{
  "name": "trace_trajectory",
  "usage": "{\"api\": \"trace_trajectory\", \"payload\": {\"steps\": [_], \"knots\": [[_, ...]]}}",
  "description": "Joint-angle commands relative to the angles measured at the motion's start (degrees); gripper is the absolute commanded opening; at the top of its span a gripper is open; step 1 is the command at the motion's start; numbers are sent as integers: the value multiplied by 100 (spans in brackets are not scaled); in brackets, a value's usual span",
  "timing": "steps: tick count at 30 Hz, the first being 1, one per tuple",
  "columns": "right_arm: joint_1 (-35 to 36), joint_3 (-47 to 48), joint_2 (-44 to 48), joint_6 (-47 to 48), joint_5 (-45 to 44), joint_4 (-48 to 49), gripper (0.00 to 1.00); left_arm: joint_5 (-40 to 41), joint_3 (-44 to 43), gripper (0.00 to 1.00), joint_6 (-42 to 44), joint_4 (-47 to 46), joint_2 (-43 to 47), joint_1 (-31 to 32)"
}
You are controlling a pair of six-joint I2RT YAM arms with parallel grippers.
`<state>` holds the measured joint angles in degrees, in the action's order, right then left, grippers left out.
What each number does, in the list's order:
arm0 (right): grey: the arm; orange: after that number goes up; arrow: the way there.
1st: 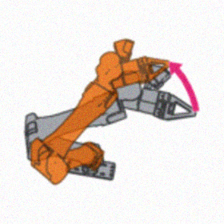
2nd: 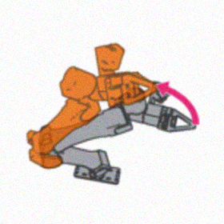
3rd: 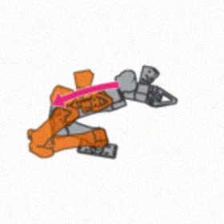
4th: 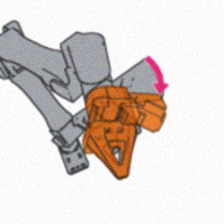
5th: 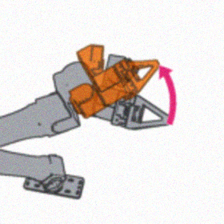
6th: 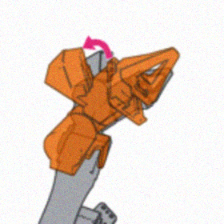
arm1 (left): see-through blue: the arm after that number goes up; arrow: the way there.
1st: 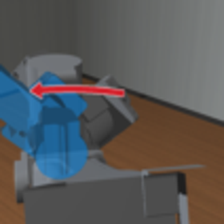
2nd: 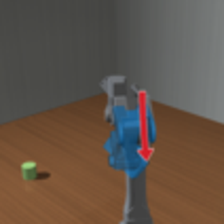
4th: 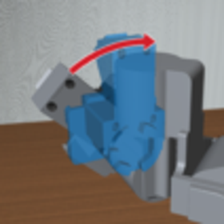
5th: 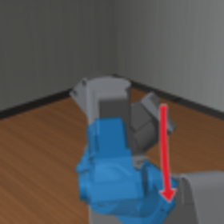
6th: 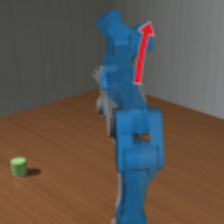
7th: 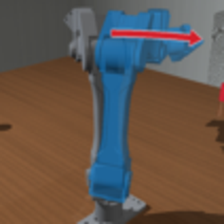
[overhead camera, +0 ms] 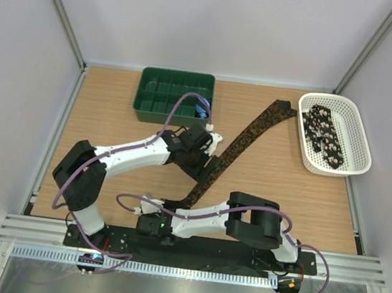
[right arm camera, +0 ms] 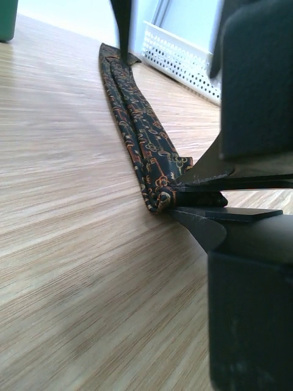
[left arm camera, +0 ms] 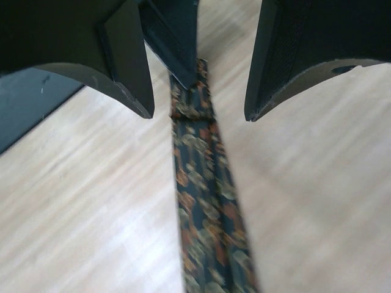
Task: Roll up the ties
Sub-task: Roll the tie
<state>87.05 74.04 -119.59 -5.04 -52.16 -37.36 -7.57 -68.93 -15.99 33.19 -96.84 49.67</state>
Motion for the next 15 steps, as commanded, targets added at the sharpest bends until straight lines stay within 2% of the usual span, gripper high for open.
{"api": "trace_trajectory", "payload": {"steps": [1, 7, 11, 15], "knots": [[58, -21, 339, -270, 635, 238, 1, 176, -262, 66, -17, -260, 384, -431], [-161, -416, 1067, -357, 1681, 756, 1, 404, 677, 68, -396, -1314, 1666, -994], [-407, -706, 1647, -463, 2594, 1029, 1, 1448, 1520, 72, -597, -1701, 2642, -1038], [-820, -1136, 2141, -577, 3490, 1310, 1, 2083, 2004, 77, -800, -1763, 3529, -1091]]}}
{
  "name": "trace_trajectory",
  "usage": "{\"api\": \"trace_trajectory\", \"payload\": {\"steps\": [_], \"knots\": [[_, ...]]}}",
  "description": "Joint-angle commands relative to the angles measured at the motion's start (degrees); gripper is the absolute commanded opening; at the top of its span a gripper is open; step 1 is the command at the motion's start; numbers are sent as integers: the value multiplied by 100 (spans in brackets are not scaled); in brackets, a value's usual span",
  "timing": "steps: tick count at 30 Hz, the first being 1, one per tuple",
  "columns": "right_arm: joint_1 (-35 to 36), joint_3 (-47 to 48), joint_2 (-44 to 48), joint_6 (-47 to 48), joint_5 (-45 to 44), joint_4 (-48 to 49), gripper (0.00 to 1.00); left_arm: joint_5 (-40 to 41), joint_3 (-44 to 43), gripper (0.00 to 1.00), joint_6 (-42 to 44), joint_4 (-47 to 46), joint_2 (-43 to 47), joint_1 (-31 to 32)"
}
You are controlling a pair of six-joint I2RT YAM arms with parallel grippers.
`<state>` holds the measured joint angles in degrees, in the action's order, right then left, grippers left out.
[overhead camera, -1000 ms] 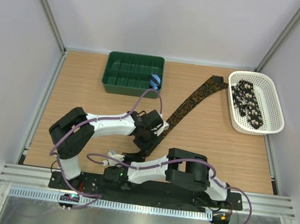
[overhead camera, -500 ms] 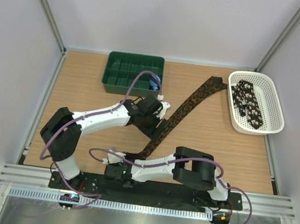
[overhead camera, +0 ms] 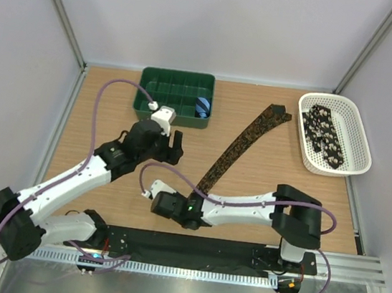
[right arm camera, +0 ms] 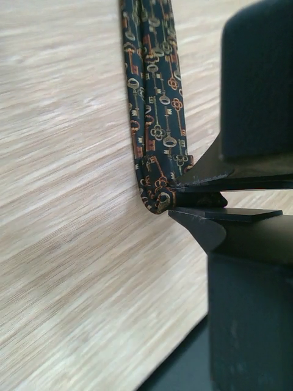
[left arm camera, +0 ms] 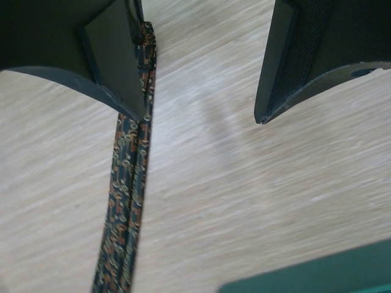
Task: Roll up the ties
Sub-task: Roll the tie
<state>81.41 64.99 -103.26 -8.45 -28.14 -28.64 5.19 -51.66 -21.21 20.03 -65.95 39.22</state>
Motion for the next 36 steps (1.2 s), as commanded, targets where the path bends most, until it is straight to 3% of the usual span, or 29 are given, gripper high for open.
{"api": "trace_trajectory", "payload": {"steps": [1, 7, 12, 23, 28, 29, 31, 33, 36], "knots": [[-335, -302, 596, -254, 1292, 534, 1, 973, 357, 78, -356, -439, 582, -55], [-1257, -830, 1291, -359, 3172, 1026, 1, 1458, 1287, 93, -472, -658, 1470, -55], [-1899, -1163, 1423, -324, 4219, 1405, 1, 1924, 1948, 96, -779, -720, 2454, -55], [-3042, -1717, 1309, -719, 6293, 2380, 1, 1511, 2915, 100, -664, -1360, 3721, -55], [-3394, -1911, 1142, -921, 6997, 2837, 1, 2170, 3547, 100, -1298, -1765, 4308, -55], [-3473, -1929, 1116, -931, 7041, 2829, 1, 2109, 3627, 100, -1280, -1914, 4423, -55], [-3552, -1938, 1028, -931, 7129, 2838, 1, 1084, 3898, 100, -694, -2464, 4617, -55], [-3667, -1920, 949, -904, 7130, 2829, 1, 652, 4032, 100, -481, -2758, 4522, -46], [-3746, -1903, 878, -825, 7077, 2812, 1, 299, 3875, 100, -252, -2873, 3680, 94]]}}
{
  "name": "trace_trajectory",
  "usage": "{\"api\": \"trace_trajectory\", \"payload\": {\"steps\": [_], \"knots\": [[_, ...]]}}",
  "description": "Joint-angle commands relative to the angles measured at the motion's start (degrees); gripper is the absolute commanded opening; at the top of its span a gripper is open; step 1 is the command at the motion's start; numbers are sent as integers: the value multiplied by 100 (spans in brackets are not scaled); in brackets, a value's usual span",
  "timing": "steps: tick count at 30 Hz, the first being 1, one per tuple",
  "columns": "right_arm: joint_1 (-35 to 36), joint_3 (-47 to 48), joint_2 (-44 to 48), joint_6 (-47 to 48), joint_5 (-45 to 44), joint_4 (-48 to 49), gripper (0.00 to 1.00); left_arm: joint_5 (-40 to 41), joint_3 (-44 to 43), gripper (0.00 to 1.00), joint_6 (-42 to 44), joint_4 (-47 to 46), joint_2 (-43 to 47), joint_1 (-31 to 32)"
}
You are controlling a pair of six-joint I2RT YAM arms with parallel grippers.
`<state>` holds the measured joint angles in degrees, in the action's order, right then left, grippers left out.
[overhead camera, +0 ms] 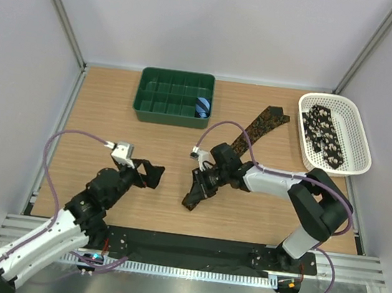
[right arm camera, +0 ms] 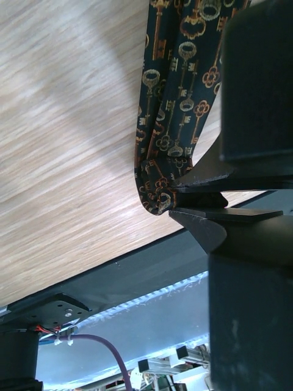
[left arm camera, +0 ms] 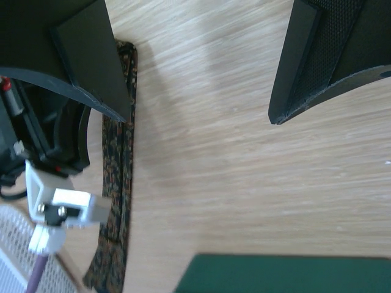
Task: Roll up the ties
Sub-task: Roll the tie
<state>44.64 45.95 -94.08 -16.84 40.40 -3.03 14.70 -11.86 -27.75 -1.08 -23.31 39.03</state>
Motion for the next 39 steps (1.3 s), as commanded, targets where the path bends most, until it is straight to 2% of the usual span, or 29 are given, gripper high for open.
{"api": "trace_trajectory", "payload": {"steps": [1, 2, 3, 5, 10, 14, 27, 31, 37, 39], "knots": [[-78, 1, -110, 40, 205, 206, 1, -626, -272, 100, 550, -788, -839, 218], [-87, 1, -145, 58, 205, 197, 1, -583, -343, 100, 647, -814, -1312, 333], [-113, 1, -180, 49, 196, 189, 1, -460, -387, 100, 717, -858, -1482, 673], [-166, -8, -286, 49, 213, 197, 1, -266, -466, 100, 1006, -1025, -1850, 965], [-377, 80, -505, 41, 266, 171, 1, -845, -572, 100, 1368, -1280, -2511, 1466], [-500, 54, -558, 67, 231, 171, 1, -504, -642, 100, 1544, -1219, -2758, 1854], [-544, 160, -928, 84, 38, 267, 1, -433, -1389, 100, 1632, -1087, -4181, 2188], [-544, 55, -884, 23, -58, 276, 1, -354, -1837, 100, 1632, -675, -4682, 2311], [-553, -288, -787, -240, -59, 856, 1, -196, -2092, 99, 1448, -533, -5227, 2505], [-562, -376, -796, -328, -59, 1023, 1, -187, -2145, 96, 1456, -516, -5411, 2505]]}}
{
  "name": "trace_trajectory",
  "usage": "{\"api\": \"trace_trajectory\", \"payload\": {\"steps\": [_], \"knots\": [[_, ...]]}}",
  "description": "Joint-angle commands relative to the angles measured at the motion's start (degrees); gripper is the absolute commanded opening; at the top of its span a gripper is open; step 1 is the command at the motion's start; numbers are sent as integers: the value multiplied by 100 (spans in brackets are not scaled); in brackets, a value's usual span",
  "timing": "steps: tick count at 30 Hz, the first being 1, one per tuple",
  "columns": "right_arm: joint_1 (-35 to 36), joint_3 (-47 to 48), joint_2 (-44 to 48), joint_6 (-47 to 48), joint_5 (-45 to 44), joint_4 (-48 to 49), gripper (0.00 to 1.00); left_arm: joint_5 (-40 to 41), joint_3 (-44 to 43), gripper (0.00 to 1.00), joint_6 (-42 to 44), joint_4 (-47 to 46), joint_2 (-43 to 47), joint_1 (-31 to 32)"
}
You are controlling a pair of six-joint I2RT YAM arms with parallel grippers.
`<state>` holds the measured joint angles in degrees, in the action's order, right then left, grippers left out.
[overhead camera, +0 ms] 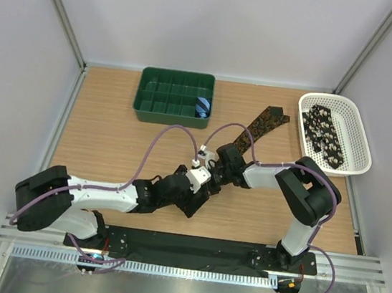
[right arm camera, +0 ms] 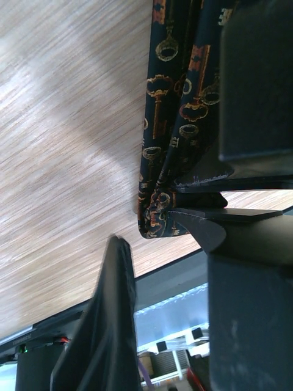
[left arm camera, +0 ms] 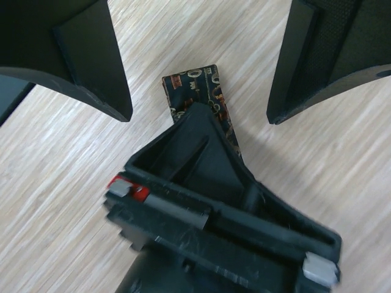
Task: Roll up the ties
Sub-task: Roll the tie
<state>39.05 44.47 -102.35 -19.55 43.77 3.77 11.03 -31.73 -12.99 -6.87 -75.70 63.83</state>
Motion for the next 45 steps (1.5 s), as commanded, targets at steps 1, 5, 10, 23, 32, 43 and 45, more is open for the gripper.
{"api": "trace_trajectory", "payload": {"steps": [1, 5, 10, 23, 32, 43, 45], "knots": [[-2, -254, 13, -84, -387, 405, 1, 181, -185, 93, -19, 63, -243, 24], [-11, -325, -75, -163, -290, 615, 1, 145, -325, 86, -45, 151, -498, 24], [-38, -369, -84, -207, -228, 722, 1, 93, -396, 83, 60, -6, -744, 24], [-169, -378, 109, -374, -185, 766, 14, -469, -501, 38, 122, 142, -1148, -38], [-485, -263, 557, -585, -272, 590, 46, -514, -572, 37, 60, 354, -1237, -125], [-1057, -500, 1820, -717, -1210, 178, 45, -838, -756, 35, 95, 590, -1403, -433], [-1127, -823, 2182, -708, -1475, 150, 45, -900, -870, 34, 130, 634, -1491, -451]]}}
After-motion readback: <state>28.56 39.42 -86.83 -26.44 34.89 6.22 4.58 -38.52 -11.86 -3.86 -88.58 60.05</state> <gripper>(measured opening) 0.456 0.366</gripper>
